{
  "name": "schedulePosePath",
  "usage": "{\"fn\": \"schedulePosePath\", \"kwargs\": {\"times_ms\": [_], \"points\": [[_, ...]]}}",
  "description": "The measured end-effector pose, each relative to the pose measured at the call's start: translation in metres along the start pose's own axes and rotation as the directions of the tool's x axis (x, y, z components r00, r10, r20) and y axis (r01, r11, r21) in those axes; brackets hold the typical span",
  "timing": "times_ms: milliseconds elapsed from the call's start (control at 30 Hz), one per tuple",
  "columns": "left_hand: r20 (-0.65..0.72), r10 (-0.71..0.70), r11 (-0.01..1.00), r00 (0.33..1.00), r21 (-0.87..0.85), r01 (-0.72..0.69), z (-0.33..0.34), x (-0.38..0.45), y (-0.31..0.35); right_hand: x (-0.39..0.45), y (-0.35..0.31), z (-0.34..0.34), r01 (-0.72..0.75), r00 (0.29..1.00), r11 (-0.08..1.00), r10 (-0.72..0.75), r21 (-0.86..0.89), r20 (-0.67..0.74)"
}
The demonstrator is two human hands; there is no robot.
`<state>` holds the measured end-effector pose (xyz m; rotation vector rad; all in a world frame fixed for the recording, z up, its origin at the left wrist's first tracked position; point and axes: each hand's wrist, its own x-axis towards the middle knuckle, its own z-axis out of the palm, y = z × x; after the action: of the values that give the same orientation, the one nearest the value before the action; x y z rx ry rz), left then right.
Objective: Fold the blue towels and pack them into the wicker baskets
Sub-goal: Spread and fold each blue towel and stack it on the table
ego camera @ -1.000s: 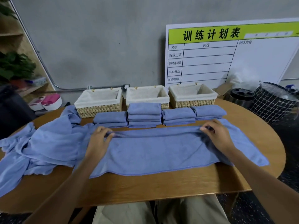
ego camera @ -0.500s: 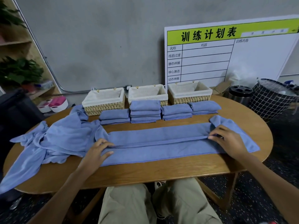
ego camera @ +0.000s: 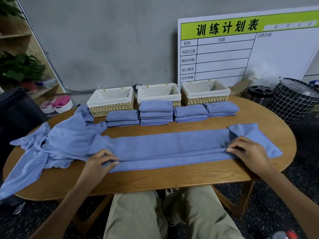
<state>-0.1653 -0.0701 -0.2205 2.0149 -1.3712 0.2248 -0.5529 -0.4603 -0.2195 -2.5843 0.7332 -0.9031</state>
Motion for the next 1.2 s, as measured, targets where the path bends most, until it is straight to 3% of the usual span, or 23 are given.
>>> {"fn": "schedulePosePath", "kwargs": {"times_ms": [200,367,600,800,967,1067,1133,1200], "points": [[-0.126,0.124,0.992,0.984,-0.013,-0.126,-0.008,-0.007,0.016,0.004,-0.001,-0.006,-0.013,1.000,0.992,0.012,0.128,0.010],[0.009,0.025,0.997,1.000,-0.069,-0.024,-0.007,-0.014,0.014,-0.005,0.001,-0.015,-0.035,0.994,0.989,0.019,0.143,0.110],[-0.042,0.117,0.993,0.992,-0.021,-0.117,-0.012,-0.020,0.021,-0.010,-0.005,-0.023,-0.089,0.994,0.984,0.077,0.157,0.083],[0.003,0.064,0.998,0.998,0.000,-0.064,-0.016,-0.028,0.018,-0.013,-0.002,-0.023,-0.106,0.986,0.992,0.095,0.074,0.136],[0.064,0.167,0.986,0.984,-0.014,-0.167,-0.020,-0.030,0.022,-0.007,0.002,-0.030,0.049,0.994,0.977,-0.028,-0.207,0.106],[-0.003,0.180,0.983,0.984,0.039,-0.179,-0.032,-0.041,0.026,-0.001,-0.018,-0.029,0.102,0.995,0.941,-0.096,-0.323,0.035],[-0.111,0.105,0.994,0.988,0.042,-0.101,-0.042,-0.047,0.029,0.011,-0.047,-0.016,0.162,0.983,0.939,-0.182,-0.304,-0.037],[-0.235,0.011,0.999,0.972,0.047,0.000,-0.049,-0.039,0.031,0.028,-0.087,0.012,0.265,0.962,0.948,-0.273,-0.178,-0.018]]}}
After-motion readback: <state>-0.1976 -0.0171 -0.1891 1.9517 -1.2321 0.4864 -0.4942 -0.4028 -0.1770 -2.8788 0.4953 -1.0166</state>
